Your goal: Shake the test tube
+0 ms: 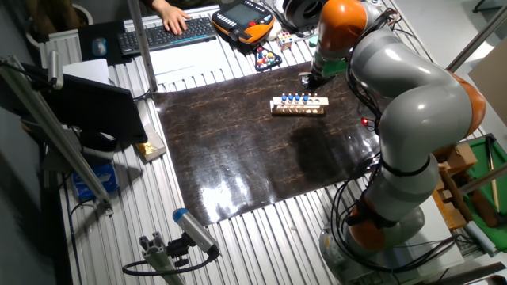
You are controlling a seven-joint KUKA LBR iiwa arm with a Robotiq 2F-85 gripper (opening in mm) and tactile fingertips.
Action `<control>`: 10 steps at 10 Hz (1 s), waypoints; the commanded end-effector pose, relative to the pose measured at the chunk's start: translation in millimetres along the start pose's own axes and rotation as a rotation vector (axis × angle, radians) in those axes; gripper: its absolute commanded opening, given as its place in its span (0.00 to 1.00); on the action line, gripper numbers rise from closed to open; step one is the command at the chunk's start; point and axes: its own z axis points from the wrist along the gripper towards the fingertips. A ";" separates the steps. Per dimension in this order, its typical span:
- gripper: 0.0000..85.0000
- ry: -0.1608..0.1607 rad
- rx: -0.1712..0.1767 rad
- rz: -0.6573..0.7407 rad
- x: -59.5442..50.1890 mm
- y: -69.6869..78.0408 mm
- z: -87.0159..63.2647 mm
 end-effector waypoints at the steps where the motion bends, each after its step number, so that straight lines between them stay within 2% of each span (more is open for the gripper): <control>1: 0.01 0.000 0.002 0.000 0.0 0.0 0.1; 6: 0.01 0.004 0.014 -0.007 -1.0 -2.8 -1.8; 7: 0.01 0.018 0.010 -0.007 -3.6 -5.5 -3.6; 8: 0.01 0.017 0.019 -0.007 -8.0 -7.8 0.1; 10: 0.01 0.014 0.020 -0.009 -10.2 -11.9 0.7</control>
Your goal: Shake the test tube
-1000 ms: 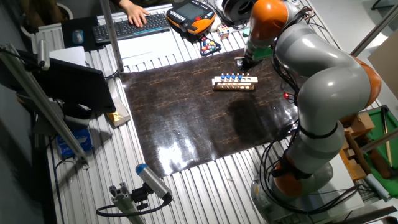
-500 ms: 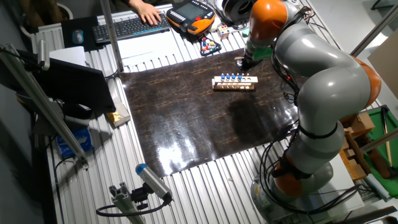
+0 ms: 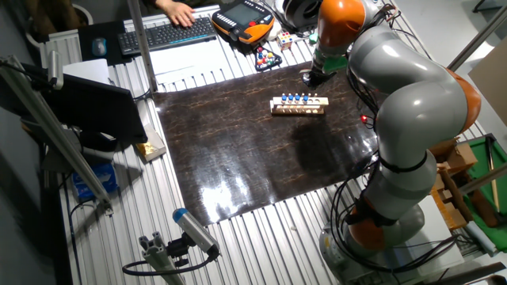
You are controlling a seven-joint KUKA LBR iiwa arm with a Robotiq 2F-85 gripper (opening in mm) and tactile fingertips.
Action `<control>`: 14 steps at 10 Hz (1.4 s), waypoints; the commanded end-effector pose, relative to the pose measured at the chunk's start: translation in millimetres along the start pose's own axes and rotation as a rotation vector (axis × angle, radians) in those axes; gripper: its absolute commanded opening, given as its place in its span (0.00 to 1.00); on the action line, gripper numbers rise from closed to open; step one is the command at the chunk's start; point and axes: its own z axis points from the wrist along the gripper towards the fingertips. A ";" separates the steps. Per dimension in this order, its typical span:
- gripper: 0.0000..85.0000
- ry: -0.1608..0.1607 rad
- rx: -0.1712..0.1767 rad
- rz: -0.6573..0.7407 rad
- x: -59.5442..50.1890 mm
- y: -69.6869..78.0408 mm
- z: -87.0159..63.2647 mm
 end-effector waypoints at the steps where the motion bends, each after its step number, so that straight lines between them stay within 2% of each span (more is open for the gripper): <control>1: 0.01 0.001 -0.001 0.002 0.9 0.9 -0.9; 14: 0.01 0.001 -0.012 0.001 6.1 7.5 -1.9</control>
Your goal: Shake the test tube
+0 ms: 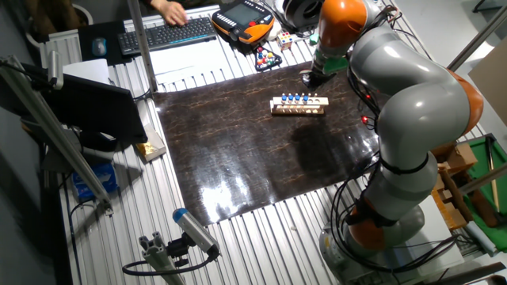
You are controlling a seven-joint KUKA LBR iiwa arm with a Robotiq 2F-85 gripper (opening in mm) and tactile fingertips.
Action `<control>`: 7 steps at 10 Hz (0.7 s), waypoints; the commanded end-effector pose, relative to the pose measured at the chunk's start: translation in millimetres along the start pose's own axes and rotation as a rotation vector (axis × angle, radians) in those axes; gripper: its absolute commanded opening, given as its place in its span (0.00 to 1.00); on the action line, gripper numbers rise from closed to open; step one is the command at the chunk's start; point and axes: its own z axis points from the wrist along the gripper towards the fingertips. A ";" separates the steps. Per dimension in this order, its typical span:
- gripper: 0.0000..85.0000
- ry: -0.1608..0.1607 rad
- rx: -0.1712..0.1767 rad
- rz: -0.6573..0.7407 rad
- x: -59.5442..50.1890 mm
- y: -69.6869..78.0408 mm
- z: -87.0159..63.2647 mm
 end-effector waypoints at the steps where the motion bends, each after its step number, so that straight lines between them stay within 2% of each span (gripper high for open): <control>1: 0.01 -0.001 0.002 -0.001 0.0 0.0 0.1; 7: 0.01 -0.004 0.002 -0.003 -0.9 -1.8 -0.2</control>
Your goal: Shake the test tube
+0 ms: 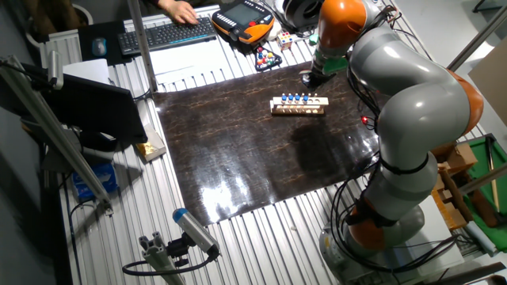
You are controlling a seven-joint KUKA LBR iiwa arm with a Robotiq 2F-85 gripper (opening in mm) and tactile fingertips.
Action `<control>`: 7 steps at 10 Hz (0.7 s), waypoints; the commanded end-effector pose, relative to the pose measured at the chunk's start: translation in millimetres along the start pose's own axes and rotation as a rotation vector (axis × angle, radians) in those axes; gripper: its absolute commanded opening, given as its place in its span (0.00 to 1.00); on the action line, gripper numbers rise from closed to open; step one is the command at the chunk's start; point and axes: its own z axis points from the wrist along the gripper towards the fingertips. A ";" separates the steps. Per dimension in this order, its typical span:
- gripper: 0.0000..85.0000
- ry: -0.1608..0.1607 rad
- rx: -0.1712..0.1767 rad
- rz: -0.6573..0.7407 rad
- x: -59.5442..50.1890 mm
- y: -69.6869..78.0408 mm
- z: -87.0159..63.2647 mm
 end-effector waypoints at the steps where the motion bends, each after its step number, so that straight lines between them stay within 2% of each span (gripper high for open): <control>1: 0.01 0.000 0.000 0.000 0.1 -0.2 -0.2; 7: 0.01 0.000 0.002 -0.002 0.3 0.0 -0.4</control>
